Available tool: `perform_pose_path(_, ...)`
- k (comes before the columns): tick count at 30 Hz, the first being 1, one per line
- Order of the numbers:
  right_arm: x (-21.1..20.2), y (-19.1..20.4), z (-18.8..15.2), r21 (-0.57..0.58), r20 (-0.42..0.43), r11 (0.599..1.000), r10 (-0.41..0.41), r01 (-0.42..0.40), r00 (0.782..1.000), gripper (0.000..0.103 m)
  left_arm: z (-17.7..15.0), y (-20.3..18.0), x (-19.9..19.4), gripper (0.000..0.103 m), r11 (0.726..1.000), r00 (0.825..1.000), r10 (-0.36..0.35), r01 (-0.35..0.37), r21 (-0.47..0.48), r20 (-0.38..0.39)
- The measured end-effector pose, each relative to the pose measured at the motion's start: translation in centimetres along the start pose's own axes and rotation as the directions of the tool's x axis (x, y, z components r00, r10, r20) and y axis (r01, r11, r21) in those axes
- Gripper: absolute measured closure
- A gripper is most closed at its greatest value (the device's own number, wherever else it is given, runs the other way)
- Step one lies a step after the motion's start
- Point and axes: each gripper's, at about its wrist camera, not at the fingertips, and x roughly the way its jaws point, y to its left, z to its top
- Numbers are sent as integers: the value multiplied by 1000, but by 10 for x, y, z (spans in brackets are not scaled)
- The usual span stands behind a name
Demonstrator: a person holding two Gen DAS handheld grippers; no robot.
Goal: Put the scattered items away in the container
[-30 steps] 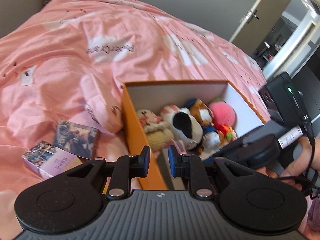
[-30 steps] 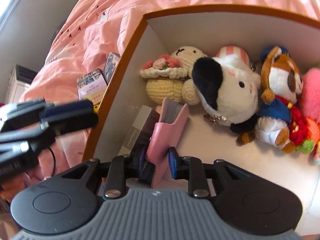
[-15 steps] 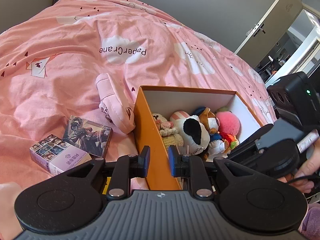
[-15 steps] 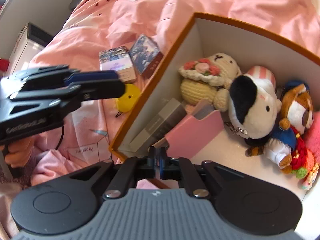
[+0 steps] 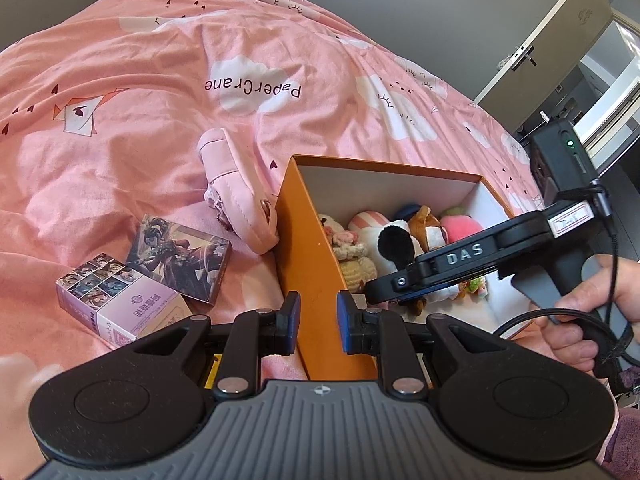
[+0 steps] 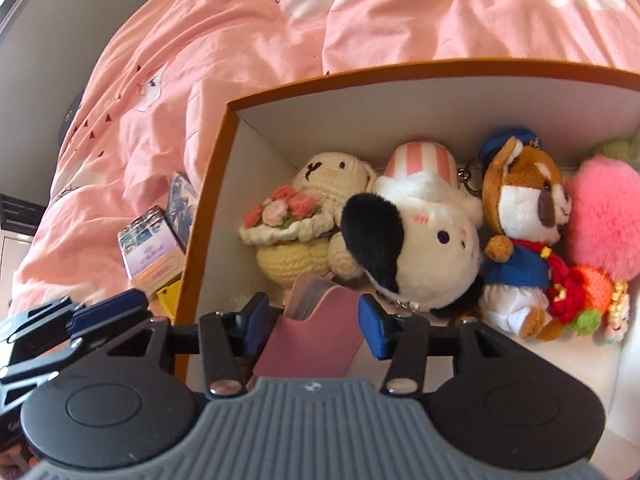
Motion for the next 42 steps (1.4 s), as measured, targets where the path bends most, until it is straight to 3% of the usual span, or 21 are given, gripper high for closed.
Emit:
perform_pose_path(5,12,-1,-3,-22,-16,999,-29,29,999,52,0,3,3,81,1000,1000,1,-1,-5,-10)
perform_pose_path(12,-1,3,-9,-104,-45,994,28,-32,999,74,0,6,9,81,1000,1000,-1,1,-13,-21)
perform_pose_path(16,1,6,-13,-145,-76,987,56,-67,996,74,0,7,9,81,1000,1000,-8,8,-13,-22)
perform_pose_path(24,8,5,-15,-78,-84,985,150,-157,985,74,1,8,10,81,1000,1000,-14,14,-24,-27)
perform_pose_path(26,11,6,-17,-39,-105,974,219,-224,970,83,0,8,13,81,1000,999,-17,16,-21,-38)
perform_pose_path(27,13,8,-18,-18,-127,960,274,-278,953,103,0,7,14,82,1000,999,-15,14,-22,-42)
perform_pose_path(30,15,24,-23,-95,-129,966,227,-240,965,95,-1,7,14,81,1000,999,-10,9,-27,-47)
perform_pose_path(35,2,18,-19,-92,-90,974,200,-208,976,93,-3,10,9,81,999,999,-10,8,-34,-39)
perform_pose_path(38,-8,9,-18,-116,-48,985,126,-131,991,91,-3,11,11,81,999,999,-7,6,-38,-42)
perform_pose_path(42,-3,-1,-17,-184,-21,982,-40,36,999,91,-5,12,16,81,999,998,-4,2,-42,-57)
